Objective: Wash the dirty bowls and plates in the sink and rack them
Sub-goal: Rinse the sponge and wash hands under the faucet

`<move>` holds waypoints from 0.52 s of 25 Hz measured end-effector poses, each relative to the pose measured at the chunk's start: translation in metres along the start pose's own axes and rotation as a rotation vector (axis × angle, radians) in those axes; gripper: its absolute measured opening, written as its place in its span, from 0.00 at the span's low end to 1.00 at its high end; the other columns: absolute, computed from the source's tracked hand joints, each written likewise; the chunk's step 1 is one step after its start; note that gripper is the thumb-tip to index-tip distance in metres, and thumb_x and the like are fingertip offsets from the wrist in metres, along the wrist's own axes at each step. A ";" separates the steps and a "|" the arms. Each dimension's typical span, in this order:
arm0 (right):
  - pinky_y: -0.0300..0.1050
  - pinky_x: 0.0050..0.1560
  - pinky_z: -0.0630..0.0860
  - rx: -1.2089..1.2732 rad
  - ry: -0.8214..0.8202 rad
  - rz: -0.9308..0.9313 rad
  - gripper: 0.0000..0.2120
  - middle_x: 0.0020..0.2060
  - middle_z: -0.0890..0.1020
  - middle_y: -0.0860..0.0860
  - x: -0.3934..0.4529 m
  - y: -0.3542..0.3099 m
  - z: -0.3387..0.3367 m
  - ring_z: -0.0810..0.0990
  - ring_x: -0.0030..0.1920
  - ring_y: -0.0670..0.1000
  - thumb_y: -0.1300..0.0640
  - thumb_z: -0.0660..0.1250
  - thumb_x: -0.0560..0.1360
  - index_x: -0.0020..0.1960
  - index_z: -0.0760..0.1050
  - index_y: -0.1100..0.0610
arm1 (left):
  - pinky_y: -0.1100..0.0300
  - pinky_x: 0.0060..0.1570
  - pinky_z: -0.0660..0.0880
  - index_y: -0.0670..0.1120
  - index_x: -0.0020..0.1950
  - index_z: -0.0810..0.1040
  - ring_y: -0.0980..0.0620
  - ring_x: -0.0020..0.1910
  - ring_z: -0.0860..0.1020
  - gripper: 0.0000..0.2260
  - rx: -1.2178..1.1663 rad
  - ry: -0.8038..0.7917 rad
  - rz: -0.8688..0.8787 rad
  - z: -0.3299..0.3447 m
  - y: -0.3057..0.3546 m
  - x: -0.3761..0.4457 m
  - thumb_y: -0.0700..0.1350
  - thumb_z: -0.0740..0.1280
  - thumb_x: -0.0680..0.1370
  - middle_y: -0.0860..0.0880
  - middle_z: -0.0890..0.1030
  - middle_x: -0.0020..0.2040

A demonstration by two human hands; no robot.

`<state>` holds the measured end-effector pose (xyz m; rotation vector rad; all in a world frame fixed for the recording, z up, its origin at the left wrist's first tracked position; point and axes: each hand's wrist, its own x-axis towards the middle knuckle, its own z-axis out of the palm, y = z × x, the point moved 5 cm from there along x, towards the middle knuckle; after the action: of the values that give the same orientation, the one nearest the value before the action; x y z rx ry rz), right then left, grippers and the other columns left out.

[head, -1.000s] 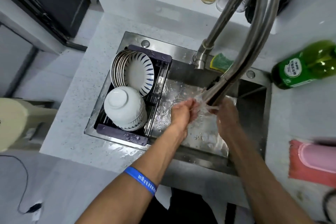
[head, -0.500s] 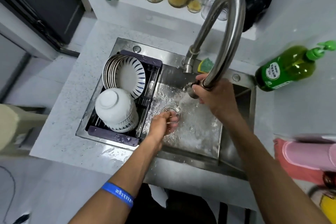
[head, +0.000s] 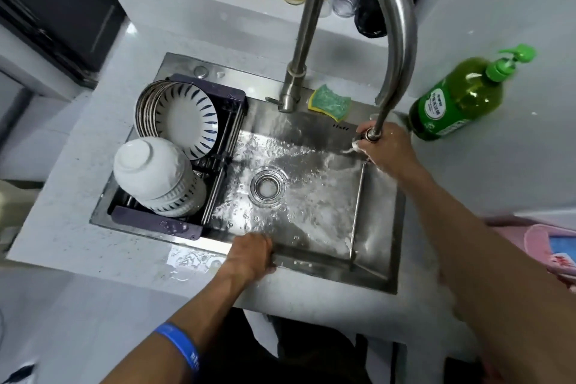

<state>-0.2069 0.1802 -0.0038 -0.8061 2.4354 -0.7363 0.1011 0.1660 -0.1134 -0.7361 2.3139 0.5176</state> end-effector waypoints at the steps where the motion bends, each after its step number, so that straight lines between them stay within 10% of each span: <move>1: 0.34 0.46 0.73 -0.044 -0.040 -0.002 0.12 0.52 0.84 0.50 0.003 0.005 -0.003 0.82 0.50 0.50 0.60 0.73 0.70 0.53 0.83 0.52 | 0.57 0.53 0.76 0.50 0.60 0.79 0.49 0.56 0.81 0.14 0.067 0.013 -0.013 0.001 0.005 0.001 0.55 0.68 0.78 0.49 0.83 0.56; 5: 0.53 0.50 0.81 -0.228 -0.156 0.025 0.07 0.47 0.85 0.56 0.004 0.018 -0.007 0.84 0.45 0.56 0.63 0.70 0.69 0.47 0.82 0.59 | 0.56 0.52 0.77 0.48 0.63 0.77 0.48 0.55 0.82 0.14 0.146 0.029 -0.061 0.008 0.011 0.005 0.52 0.66 0.80 0.49 0.83 0.56; 13: 0.58 0.40 0.83 -0.339 -0.402 0.133 0.07 0.40 0.83 0.60 -0.023 0.058 0.027 0.84 0.36 0.58 0.61 0.71 0.72 0.49 0.79 0.62 | 0.57 0.53 0.77 0.50 0.65 0.76 0.49 0.57 0.81 0.18 0.128 0.041 -0.072 0.005 0.009 0.004 0.55 0.68 0.78 0.50 0.82 0.59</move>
<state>-0.1976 0.2254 -0.0536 -0.8134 2.2379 -0.0930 0.0950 0.1745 -0.1184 -0.7715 2.3240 0.3213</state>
